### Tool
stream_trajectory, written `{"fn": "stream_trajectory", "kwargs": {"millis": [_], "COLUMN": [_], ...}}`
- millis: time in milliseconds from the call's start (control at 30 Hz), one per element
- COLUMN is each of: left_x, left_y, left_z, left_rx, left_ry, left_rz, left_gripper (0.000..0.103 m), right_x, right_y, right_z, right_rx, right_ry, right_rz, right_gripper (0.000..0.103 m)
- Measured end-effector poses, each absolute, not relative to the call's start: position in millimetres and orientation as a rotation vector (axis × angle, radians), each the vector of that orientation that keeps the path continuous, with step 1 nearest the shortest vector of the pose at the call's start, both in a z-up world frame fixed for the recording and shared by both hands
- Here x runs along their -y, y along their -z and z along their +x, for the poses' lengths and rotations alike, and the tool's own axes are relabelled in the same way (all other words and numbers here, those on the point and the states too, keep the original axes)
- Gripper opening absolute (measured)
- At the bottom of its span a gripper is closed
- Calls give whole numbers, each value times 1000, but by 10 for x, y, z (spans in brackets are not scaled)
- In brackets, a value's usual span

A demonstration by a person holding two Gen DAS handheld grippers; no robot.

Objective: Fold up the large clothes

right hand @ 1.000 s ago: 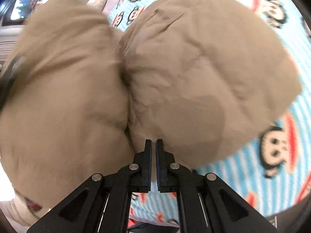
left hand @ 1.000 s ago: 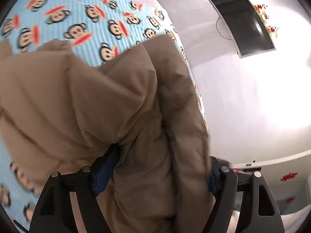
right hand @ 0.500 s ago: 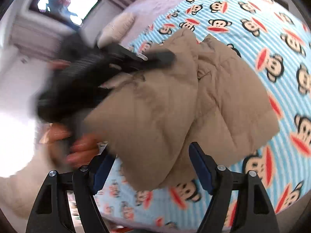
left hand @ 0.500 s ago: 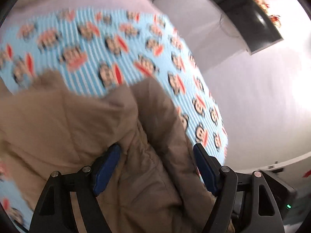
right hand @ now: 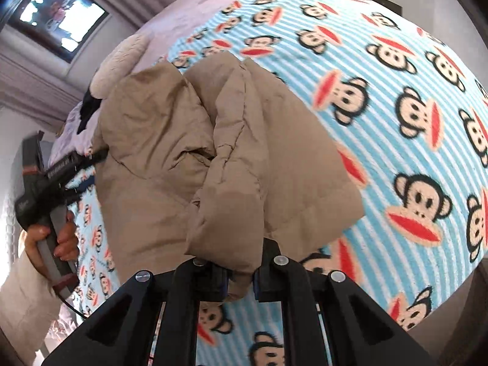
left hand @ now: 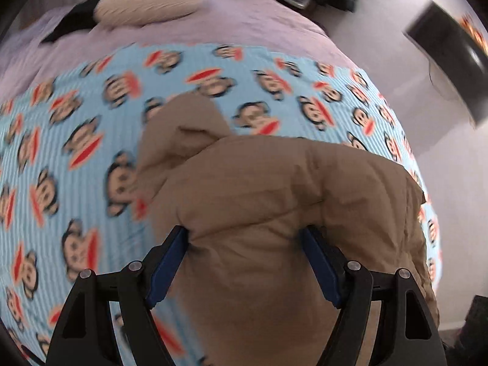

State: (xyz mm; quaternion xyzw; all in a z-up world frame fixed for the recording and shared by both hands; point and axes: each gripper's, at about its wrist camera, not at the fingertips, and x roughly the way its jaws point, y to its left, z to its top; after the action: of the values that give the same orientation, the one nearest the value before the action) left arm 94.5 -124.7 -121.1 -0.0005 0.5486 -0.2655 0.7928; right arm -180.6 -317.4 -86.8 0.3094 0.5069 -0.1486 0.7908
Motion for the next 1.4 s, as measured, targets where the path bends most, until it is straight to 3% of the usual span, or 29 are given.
{"fn": "stream_trajectory", "kwargs": {"millis": [167, 300, 367, 433, 533, 767, 800, 833, 867, 900, 1033, 1133, 1400], "left_x": [1991, 2209, 2186, 2166, 2174, 2146, 2151, 2169, 2192, 2237, 2484, 2498, 1691], "left_y": [1234, 1268, 1292, 1306, 1314, 1288, 1284, 1281, 1279, 1278, 1313, 1257, 897], "left_z": [877, 822, 843, 852, 838, 806, 799, 786, 770, 743, 604, 579, 53], "left_rx": [-1188, -1170, -1176, -1181, -1175, -1176, -1175, -1172, -1169, -1164, -1138, -1139, -1222], "left_ry": [603, 577, 570, 563, 554, 525, 518, 505, 493, 484, 485, 467, 469], "left_rz": [69, 143, 132, 124, 129, 119, 121, 129, 138, 152, 237, 261, 155], "left_gripper": [85, 85, 85, 85, 85, 85, 85, 85, 85, 85, 85, 85, 85], "right_x": [3520, 3798, 3905, 4017, 4181, 4413, 4400, 4416, 4418, 4403, 4397, 4518, 4487], "right_y": [1142, 1165, 869, 524, 249, 817, 871, 955, 1018, 1069, 1268, 1482, 1520], "right_z": [-1979, -2107, -2176, -2224, -2023, -752, -657, -567, -514, -493, -554, -627, -564], "right_rx": [-1112, -1153, -1121, -1055, -986, -1040, -1046, -1063, -1084, -1113, -1198, -1210, -1224], "right_ry": [374, 387, 404, 386, 294, 88, 86, 95, 104, 135, 198, 204, 177], "right_rz": [752, 858, 787, 741, 733, 865, 886, 906, 905, 875, 704, 783, 741], "right_gripper": [13, 36, 37, 52, 66, 68, 64, 30, 18, 15, 11, 9, 9]}}
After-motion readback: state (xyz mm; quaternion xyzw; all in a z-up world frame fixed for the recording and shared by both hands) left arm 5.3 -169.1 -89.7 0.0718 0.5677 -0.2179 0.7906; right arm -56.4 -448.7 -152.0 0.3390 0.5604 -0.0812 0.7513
